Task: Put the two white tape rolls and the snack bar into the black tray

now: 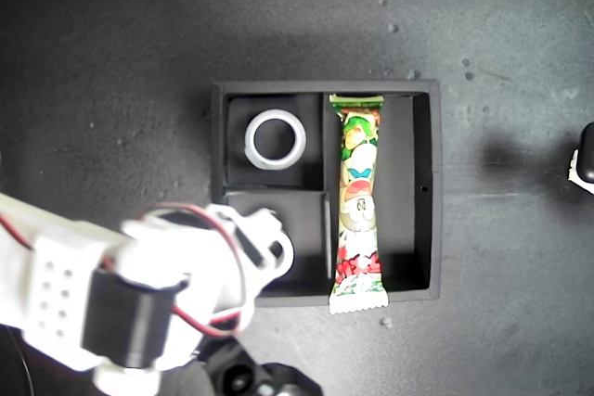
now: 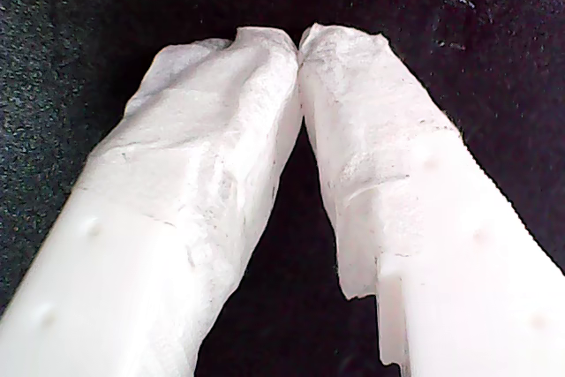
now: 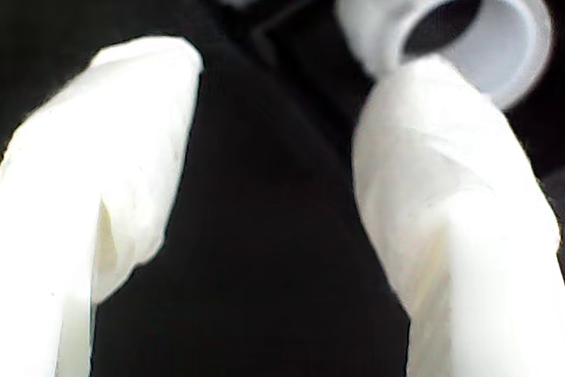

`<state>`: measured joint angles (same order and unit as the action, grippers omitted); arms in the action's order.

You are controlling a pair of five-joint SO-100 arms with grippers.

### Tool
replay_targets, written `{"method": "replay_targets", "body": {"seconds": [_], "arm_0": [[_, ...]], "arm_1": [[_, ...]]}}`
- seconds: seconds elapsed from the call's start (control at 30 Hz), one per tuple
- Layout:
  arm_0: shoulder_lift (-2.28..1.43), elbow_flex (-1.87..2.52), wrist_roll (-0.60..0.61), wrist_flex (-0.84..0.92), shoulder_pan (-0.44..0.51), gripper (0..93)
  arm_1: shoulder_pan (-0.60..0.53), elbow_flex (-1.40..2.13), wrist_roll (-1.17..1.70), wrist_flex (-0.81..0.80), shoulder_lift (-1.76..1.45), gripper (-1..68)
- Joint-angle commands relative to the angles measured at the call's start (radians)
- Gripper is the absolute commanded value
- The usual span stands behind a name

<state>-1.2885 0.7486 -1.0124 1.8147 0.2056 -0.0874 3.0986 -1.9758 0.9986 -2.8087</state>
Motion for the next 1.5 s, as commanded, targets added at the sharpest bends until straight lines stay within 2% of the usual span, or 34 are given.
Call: {"method": "replay_targets", "body": {"seconds": [0.0, 0.27, 0.5, 0.57, 0.63, 0.7, 1.0, 1.3, 1.47], "arm_0": [[-0.284, 0.209, -0.014, 0.020, -0.035, 13.3], [-0.724, 0.716, -0.112, -0.017, -0.078, 13.2], [-1.097, 1.262, -0.202, -0.255, -0.074, 13.1], [-1.218, 1.416, -0.232, -0.327, -0.071, 10.9], [-1.345, 1.555, -0.262, -0.383, -0.072, 3.4], [-1.468, 1.674, -0.281, -0.425, -0.069, 0.1], [-2.095, 2.166, -0.449, -0.466, -0.043, 0.0], [-2.097, 2.384, -0.466, -0.523, -0.087, 0.0], [-2.098, 2.390, -0.518, -0.456, -0.091, 0.0]], "arm_1": [[-0.017, 0.021, 0.020, 0.032, 0.006, 0.0], [-0.026, 0.021, 0.077, 0.038, 0.006, 0.0], [-0.026, 0.021, 0.077, 0.038, 0.006, 0.0], [-0.026, 0.021, 0.077, 0.038, 0.006, 0.0], [-0.026, 0.021, 0.077, 0.038, 0.006, 0.0], [-0.026, 0.021, 0.077, 0.038, 0.006, 0.0], [-0.026, 0.021, 0.077, 0.038, 0.006, 0.0], [-0.026, 0.021, 0.078, 0.040, 0.006, 0.0], [-0.026, 0.021, 0.078, 0.040, 0.006, 0.0]]}}
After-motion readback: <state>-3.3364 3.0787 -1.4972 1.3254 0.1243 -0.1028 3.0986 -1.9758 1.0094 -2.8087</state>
